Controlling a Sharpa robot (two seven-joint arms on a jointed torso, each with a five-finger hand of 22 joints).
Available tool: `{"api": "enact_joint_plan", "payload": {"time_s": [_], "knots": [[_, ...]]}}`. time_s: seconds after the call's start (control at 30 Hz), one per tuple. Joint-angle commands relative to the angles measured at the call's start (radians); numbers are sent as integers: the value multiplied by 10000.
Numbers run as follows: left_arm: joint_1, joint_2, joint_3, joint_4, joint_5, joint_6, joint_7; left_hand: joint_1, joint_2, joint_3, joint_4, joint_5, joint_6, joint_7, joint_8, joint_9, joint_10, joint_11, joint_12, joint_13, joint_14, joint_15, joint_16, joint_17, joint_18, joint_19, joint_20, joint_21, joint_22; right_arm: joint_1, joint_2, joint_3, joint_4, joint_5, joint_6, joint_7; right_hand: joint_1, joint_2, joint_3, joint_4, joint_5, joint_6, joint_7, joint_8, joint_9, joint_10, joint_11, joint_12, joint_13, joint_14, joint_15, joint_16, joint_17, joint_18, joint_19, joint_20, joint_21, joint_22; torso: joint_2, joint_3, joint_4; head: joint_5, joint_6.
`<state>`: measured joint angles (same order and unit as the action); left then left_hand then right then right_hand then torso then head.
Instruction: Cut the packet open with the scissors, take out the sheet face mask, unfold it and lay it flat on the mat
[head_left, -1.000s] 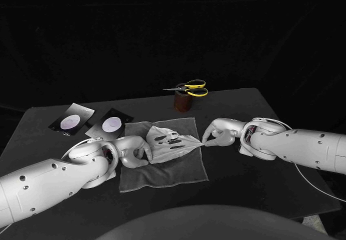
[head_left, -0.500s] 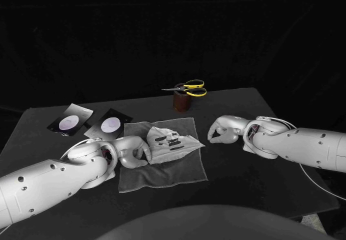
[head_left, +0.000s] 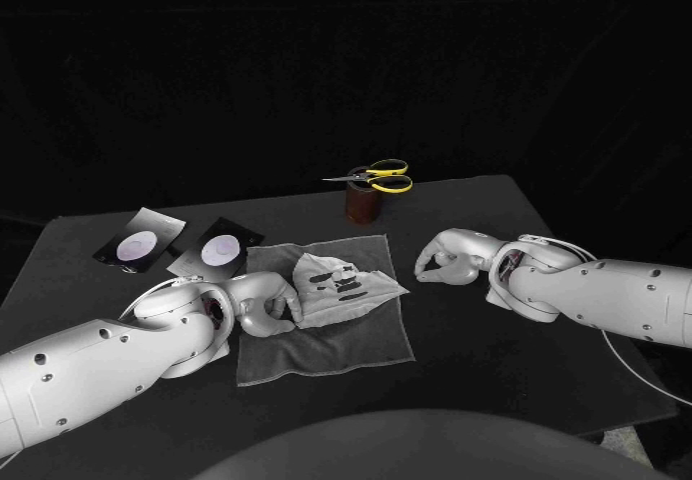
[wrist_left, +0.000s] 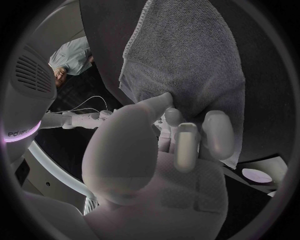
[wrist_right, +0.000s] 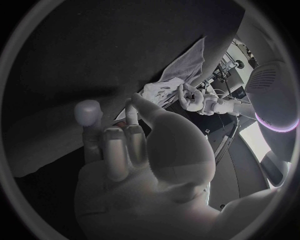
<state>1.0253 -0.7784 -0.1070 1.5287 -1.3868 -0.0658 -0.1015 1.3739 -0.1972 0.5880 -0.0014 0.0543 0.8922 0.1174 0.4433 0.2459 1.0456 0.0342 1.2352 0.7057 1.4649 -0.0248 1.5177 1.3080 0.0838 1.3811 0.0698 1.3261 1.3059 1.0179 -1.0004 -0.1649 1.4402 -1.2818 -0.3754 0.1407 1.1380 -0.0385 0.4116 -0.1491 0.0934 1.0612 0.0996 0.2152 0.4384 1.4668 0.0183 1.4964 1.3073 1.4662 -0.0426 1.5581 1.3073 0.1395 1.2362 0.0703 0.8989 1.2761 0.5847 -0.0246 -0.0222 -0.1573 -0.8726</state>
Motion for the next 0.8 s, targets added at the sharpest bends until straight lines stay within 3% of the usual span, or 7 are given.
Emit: {"api": "enact_joint_plan", "payload": {"time_s": [0.03, 0.17, 0.37, 0.6, 0.8], "knots": [[-63, -19, -67, -35, -53, 354, -203, -19, 68, 57, 23, -44, 69, -16, -12, -12, 33, -50, 64, 17, 482, -69, 38, 906, -48, -58, -26, -8, -5, -87, -47, 3, 577, 357, -1127, -1053, -423, -115, -221, 357, 209, 56, -88, 16, 6, 908, -64, 206, 2260, 1034, -28, 102, 2595, -71, 217, -27, 272, 141, 8, 18, 4, 4, 0], [-63, -19, -67, -20, -35, 326, -160, -14, 71, 59, 21, -44, 79, -18, -11, -14, 30, -52, 65, 18, 477, -71, 34, 892, -46, -64, -27, -13, -10, -239, -103, 3, 1346, -30, -1758, -2147, -724, -299, -423, 668, 196, 146, -135, 43, 15, 929, -111, 261, 2299, 1046, -73, 127, 2635, -110, 382, -77, 477, 232, 3, 5, -13, -11, 0], [-63, -5, -67, -10, -22, 353, -143, -11, 72, 60, 20, -44, 84, -19, -11, -15, 32, -53, 67, 25, 479, -71, 36, 901, -43, -71, -27, -21, -18, -388, -57, 1, 1936, -641, -2325, -3542, -1322, -754, -949, 1411, 405, 268, -184, 89, 44, 922, -156, 197, 2257, 1046, -119, 127, 2635, -123, 458, -120, 511, 260, 0, 0, 2, -22, 0], [-64, -1, -67, 10, -6, 384, -147, -9, 74, 61, 20, -44, 95, -21, -9, -17, 32, -53, 70, 30, 475, -73, 33, 891, -45, -69, -28, -17, -13, -436, 197, 0, 1979, -1402, -2195, -4789, -1489, -1165, -1626, 2256, 852, 395, -297, 317, 207, 895, -252, 48, 2162, 1043, -201, 119, 2624, -105, 434, -183, 366, 223, 12, 1, 14, -32, 0], [-64, -3, -67, 24, 8, 407, -148, -9, 77, 61, 21, -44, 104, -22, -7, -18, 25, -53, 68, 23, 476, -73, 34, 895, -43, -74, -28, -22, -18, -444, 327, 0, 1874, -2088, -2100, -5431, -1179, -1272, -2310, 3013, 822, 442, -406, 730, 467, 880, -347, -44, 2106, 1029, -281, 85, 2571, -93, 419, -246, 252, 199, 0, -8, 10, -22, 0]]}}
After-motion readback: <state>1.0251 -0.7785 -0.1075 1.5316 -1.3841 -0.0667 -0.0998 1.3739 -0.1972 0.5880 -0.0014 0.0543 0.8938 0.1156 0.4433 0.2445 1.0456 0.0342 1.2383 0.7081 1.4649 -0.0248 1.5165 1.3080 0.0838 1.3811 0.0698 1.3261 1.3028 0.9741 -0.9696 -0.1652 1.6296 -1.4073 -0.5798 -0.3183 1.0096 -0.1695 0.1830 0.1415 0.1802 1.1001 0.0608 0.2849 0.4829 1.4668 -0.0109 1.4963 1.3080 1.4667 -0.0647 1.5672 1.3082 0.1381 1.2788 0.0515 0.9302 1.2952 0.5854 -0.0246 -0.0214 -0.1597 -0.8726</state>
